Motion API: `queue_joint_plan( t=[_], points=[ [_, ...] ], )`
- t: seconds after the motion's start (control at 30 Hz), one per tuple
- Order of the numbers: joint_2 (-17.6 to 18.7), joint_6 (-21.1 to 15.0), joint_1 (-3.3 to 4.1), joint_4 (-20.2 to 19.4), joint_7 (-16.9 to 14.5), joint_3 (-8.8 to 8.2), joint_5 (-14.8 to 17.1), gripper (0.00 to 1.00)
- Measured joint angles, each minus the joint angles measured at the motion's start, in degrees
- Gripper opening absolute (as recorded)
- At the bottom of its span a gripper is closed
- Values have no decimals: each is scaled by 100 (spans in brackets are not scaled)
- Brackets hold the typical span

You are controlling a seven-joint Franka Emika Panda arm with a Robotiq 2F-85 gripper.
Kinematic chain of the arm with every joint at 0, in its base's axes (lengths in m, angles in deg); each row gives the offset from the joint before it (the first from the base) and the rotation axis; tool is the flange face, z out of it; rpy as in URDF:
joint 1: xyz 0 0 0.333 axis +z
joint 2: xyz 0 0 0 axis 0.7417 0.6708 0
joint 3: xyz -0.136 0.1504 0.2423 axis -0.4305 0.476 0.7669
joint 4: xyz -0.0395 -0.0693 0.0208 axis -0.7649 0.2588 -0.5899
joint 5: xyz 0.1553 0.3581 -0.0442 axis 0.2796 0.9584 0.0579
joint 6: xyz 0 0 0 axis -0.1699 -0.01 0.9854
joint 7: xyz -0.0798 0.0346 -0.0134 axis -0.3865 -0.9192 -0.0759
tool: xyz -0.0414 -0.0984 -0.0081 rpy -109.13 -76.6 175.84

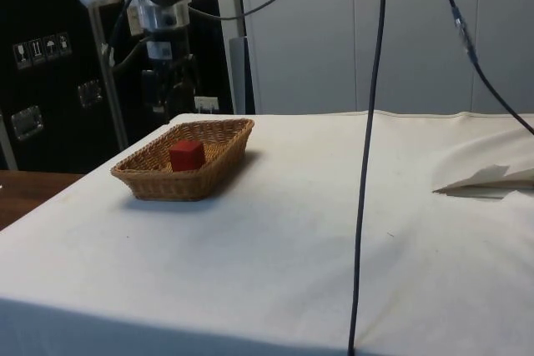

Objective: Pick up the cube and place it into the basket.

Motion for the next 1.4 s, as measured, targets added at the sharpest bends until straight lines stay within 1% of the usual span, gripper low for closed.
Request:
queue_joint_plan(
  t=[0.2,0.33,0.53,0.67,0.83,0.93,1.1,1.17,1.23,1.4],
  points=[
    [-120,17,0,-57,-11,0,0,100],
    [-269,17,0,-166,-40,0,-6,100],
    [-401,17,6,-281,-57,0,-17,100],
    [-458,-17,17,-378,-63,0,-17,100],
    [-556,-52,52,-533,-63,0,-29,100],
    [-584,-69,52,-573,-63,0,-34,100],
    [-773,-241,86,-859,-63,0,-69,100],
    [-911,-338,109,-1043,-63,0,-86,100],
    [-951,-372,115,-1100,-63,0,-97,100],
    [-1197,-550,155,-1421,-57,0,-149,100]
  ],
)
